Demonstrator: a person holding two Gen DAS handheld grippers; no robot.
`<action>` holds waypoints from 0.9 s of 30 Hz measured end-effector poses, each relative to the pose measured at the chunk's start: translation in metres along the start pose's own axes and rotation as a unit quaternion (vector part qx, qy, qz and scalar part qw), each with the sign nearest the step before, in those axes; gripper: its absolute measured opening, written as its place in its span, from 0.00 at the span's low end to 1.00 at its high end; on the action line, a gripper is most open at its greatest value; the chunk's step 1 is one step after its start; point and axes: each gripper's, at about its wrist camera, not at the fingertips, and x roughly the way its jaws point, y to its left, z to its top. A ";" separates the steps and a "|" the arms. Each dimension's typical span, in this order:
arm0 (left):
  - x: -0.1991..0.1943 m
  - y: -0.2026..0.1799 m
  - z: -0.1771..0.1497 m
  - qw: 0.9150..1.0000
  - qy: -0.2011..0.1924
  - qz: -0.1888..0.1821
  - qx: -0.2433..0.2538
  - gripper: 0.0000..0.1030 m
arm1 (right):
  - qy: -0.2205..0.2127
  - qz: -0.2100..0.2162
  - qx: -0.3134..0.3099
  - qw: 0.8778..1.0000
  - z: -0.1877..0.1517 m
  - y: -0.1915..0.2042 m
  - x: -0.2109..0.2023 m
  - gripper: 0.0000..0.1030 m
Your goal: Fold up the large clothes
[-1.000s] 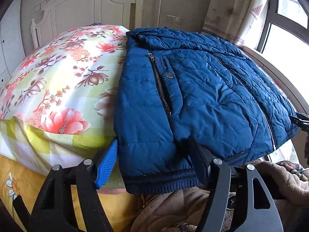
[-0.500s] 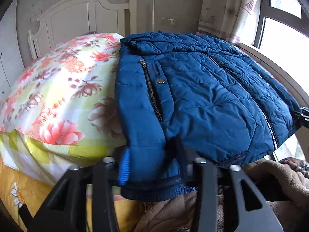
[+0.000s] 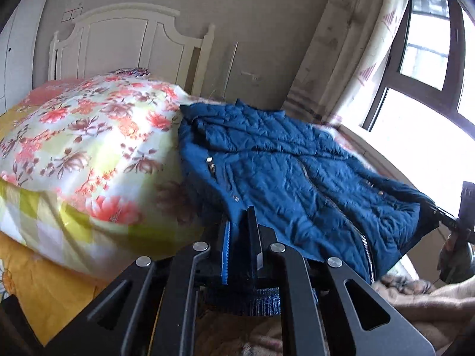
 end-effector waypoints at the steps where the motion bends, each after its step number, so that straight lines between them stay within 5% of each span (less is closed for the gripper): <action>1: 0.004 -0.004 0.013 1.000 -0.010 0.000 0.001 0.09 | -0.014 -0.011 -0.011 1.000 0.020 0.001 0.006 0.13; 4: 0.027 -0.013 0.069 0.999 -0.050 0.011 0.006 0.09 | -0.039 -0.020 -0.027 0.999 0.075 -0.004 0.030 0.13; 9: 0.097 -0.022 0.179 0.998 -0.061 0.022 -0.025 0.09 | -0.052 -0.057 -0.013 0.997 0.182 -0.031 0.109 0.13; 12: 0.165 -0.009 0.249 0.997 -0.019 0.020 -0.073 0.10 | -0.023 -0.077 0.034 0.996 0.230 -0.071 0.175 0.15; 15: 0.228 0.033 0.291 0.985 0.028 0.004 -0.170 0.11 | 0.022 -0.068 0.139 0.988 0.250 -0.126 0.236 0.25; 18: 0.251 0.075 0.294 0.973 0.032 0.002 -0.230 0.12 | 0.007 -0.028 0.221 0.975 0.244 -0.165 0.257 0.47; 19: 0.251 0.085 0.292 0.974 0.020 0.030 -0.223 0.12 | -0.006 -0.046 0.218 0.975 0.240 -0.171 0.256 0.73; 20: 0.251 0.094 0.290 0.977 0.013 0.054 -0.208 0.13 | -0.019 -0.064 0.207 0.976 0.237 -0.177 0.254 0.84; 23: 0.261 0.118 0.276 0.979 0.028 0.116 -0.163 0.13 | -0.004 -0.094 0.186 0.978 0.224 -0.195 0.258 0.78; 27: 0.286 0.118 0.254 0.985 0.066 0.109 -0.113 0.13 | 0.054 -0.107 0.151 0.981 0.199 -0.200 0.283 0.74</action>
